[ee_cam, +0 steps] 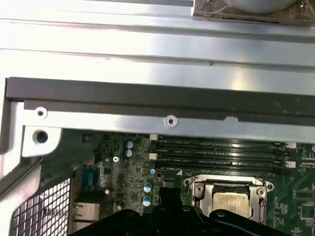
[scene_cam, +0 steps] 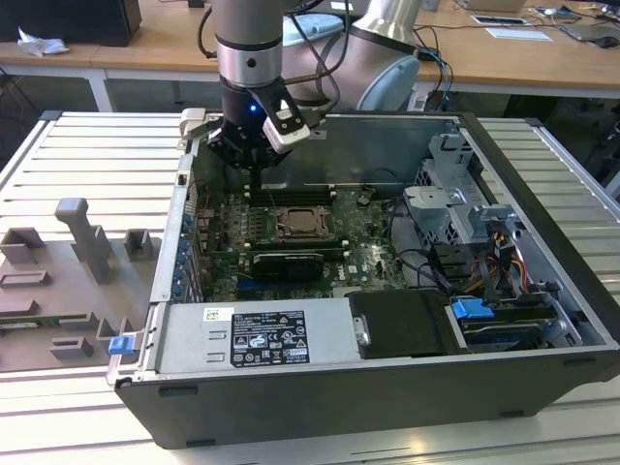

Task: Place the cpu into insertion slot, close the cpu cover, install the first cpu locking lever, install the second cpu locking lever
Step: 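Install the first cpu locking lever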

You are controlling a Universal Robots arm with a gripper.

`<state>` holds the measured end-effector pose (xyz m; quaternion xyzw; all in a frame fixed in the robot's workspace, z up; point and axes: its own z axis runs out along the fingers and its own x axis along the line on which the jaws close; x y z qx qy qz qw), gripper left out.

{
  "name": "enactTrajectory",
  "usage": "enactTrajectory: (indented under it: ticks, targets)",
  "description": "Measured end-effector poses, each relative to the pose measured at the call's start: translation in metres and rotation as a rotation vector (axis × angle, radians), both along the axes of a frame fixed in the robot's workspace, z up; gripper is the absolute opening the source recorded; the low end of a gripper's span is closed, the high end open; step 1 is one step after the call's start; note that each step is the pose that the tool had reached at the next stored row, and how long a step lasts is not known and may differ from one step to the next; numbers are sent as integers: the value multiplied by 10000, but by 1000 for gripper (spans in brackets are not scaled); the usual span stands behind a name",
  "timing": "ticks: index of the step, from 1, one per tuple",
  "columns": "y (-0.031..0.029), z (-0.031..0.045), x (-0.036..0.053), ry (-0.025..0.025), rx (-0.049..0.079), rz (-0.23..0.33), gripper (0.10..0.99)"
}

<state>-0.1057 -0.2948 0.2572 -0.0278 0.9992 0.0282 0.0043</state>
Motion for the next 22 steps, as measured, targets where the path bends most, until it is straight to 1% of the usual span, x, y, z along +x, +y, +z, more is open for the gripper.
enactTrajectory:
  ticks: [2,4,8,13,18,22]
  targets:
    - [38,-10,2,0,0,-1,106]
    - [46,-15,17,0,1,2,106]
    - [49,-24,85,0,1,0,106]
    - [48,-37,195,0,0,0,106]
    - [49,-40,239,0,0,0,106]
    - [49,-51,321,-1,5,0,106]
